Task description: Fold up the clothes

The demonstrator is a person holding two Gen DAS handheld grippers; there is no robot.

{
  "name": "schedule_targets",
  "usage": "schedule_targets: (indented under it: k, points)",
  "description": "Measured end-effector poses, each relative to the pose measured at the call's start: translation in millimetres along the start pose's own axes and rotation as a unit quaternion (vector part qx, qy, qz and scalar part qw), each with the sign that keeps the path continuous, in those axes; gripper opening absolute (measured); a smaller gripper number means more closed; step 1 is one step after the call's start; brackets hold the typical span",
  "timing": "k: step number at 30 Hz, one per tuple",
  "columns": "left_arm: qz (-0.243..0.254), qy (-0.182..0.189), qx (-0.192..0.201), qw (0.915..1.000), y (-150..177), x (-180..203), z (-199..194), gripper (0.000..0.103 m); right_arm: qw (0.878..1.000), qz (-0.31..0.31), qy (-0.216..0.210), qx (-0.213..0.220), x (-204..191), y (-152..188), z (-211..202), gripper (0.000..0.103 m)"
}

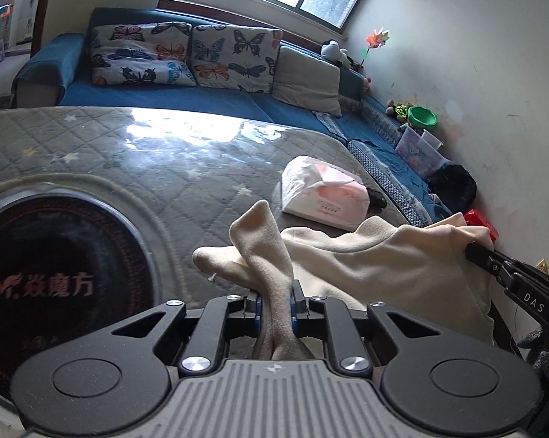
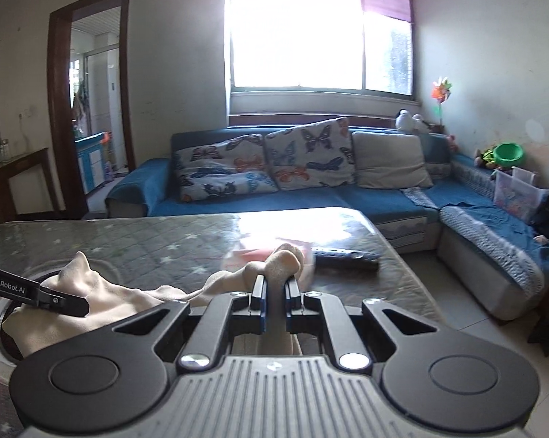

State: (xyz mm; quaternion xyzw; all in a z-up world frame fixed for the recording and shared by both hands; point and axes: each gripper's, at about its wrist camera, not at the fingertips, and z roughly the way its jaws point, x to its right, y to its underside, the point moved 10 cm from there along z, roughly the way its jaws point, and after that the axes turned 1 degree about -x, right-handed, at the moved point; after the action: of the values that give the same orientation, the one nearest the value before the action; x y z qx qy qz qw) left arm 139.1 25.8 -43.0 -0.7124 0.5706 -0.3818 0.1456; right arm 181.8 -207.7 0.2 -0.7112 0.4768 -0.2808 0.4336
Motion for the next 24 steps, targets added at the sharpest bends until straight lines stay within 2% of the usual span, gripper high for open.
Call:
schedule_targets:
  k: [10, 24]
  points:
    - [0.019, -0.013, -0.022, 0.9995, 0, 25, 38, 0.015, 0.999, 0.006, 0.028, -0.016, 34, 11, 16, 0.008]
    - [0.021, -0.03, -0.061, 0.9974, 27, 15, 64, 0.016, 0.997, 0.012, 0.052, -0.058, 52, 48, 44, 0.006]
